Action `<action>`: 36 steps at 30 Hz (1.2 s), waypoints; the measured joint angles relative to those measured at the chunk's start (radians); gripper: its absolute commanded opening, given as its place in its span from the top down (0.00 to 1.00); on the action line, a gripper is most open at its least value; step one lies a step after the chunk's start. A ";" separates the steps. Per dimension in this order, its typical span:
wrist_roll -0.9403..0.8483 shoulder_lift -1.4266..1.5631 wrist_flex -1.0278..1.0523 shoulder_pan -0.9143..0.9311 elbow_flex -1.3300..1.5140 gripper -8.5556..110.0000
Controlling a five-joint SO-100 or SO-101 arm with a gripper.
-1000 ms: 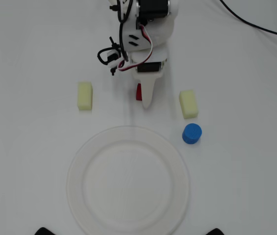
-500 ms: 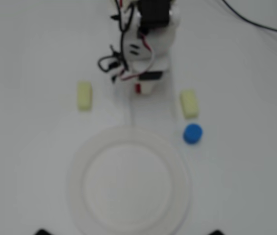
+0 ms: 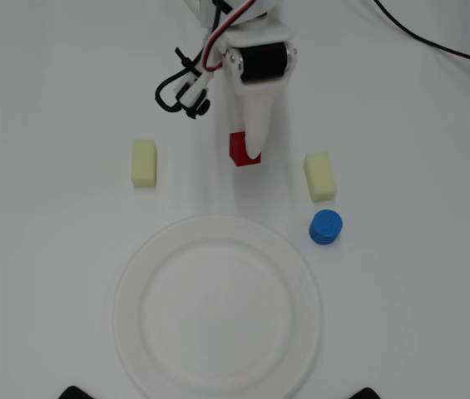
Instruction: Grasp a red block and put it in the dish.
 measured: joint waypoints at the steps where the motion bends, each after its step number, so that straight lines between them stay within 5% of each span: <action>1: -0.023 0.031 -0.034 0.005 0.014 0.93; 8: -0.061 -0.098 -0.163 0.031 -0.040 0.93; 23: 0.014 -0.879 -0.095 0.031 -0.703 0.93; 32: -0.003 -0.963 0.018 0.032 -0.724 0.92; 36: -0.025 -0.965 0.104 0.032 -0.761 0.83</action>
